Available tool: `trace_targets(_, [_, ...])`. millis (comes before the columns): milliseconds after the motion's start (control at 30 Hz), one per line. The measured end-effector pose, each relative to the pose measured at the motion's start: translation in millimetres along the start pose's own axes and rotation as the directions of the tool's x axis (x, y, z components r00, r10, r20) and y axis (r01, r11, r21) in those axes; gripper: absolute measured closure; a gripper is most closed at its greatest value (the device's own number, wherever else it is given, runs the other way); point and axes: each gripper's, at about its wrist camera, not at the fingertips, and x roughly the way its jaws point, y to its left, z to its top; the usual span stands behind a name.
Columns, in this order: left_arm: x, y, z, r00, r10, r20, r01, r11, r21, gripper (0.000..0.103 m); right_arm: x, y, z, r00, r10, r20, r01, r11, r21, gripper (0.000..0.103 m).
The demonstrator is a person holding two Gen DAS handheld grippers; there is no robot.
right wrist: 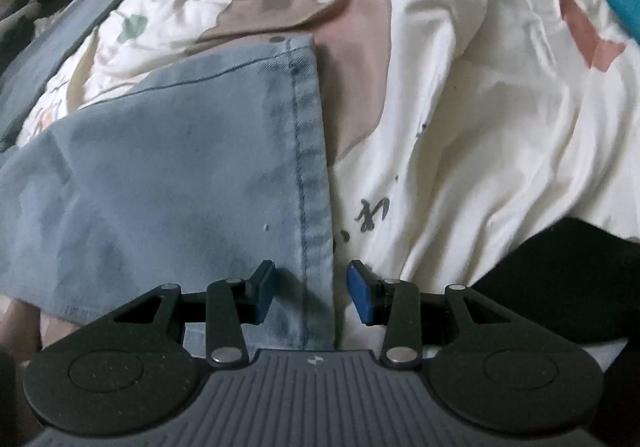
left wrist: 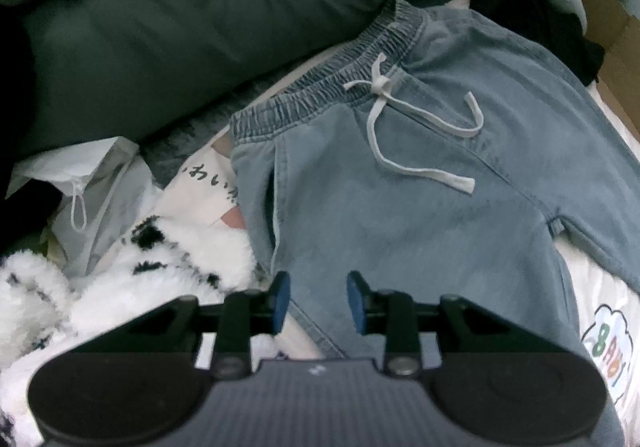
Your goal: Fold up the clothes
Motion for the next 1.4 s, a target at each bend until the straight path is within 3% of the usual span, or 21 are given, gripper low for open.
trace_targets(167, [4.0, 0.4, -7.1, 1.000, 0.005, -0.021, -0.006, 1.000, -0.008, 0.068, 4.8, -9.4, -8.9, 0.993, 0.084, -0.086, -0.080, 0.996, 0.051, 0.056])
trace_targets(300, [6.5, -0.7, -12.4, 0.999, 0.012, -0.038, -0.012, 1.000, -0.007, 0.068, 5.2, -26.0, -17.8, 0.963, 0.247, -0.105, -0.223, 0.955, 0.197, 0.058])
trace_targets(433, [6.9, -2.1, -14.1, 0.999, 0.020, -0.041, -0.020, 1.000, 0.005, 0.068, -1.3, -34.4, -22.0, 0.942, 0.334, -0.037, -0.311, 0.909, 0.279, 0.058])
trace_targets(600, [10.7, -4.3, -15.6, 0.999, 0.024, -0.048, -0.024, 1.000, 0.009, 0.068, 4.1, -54.0, -24.0, 0.923, 0.382, 0.042, -0.365, 0.838, 0.405, 0.074])
trace_targets(667, [13.3, -5.8, -17.3, 0.999, 0.018, -0.051, -0.017, 1.000, 0.005, 0.068, 10.9, -52.6, -22.7, 0.929, 0.370, 0.022, -0.345, 0.841, 0.417, 0.086])
trace_targets(767, [21.6, -8.7, -21.4, 0.998, -0.002, -0.059, 0.002, 1.000, 0.009, 0.067, 16.9, -34.0, -17.7, 0.951, 0.298, -0.079, -0.253, 0.901, 0.354, 0.093])
trace_targets(900, [38.9, -13.4, -30.3, 0.996, -0.016, -0.082, 0.017, 1.000, 0.004, 0.067, 0.3, -14.1, -8.3, 0.966, 0.225, -0.131, -0.179, 0.939, 0.293, 0.094])
trace_targets(1067, [51.1, -26.3, -37.0, 0.994, -0.051, -0.098, 0.054, 0.998, 0.022, 0.067, -28.3, -2.9, -1.6, 0.974, 0.163, -0.159, -0.117, 0.958, 0.263, 0.095])
trace_targets(1300, [68.2, -45.5, -37.7, 0.990, -0.068, -0.126, 0.077, 0.995, 0.066, 0.067, -27.8, -9.3, -12.5, 0.974, 0.146, -0.176, -0.090, 0.952, 0.291, 0.094])
trace_targets(1400, [69.6, -50.3, -35.1, 0.989, -0.062, -0.134, 0.073, 0.994, 0.083, 0.067, -15.0, -16.5, -15.5, 0.976, 0.142, -0.167, -0.085, 0.948, 0.307, 0.088])
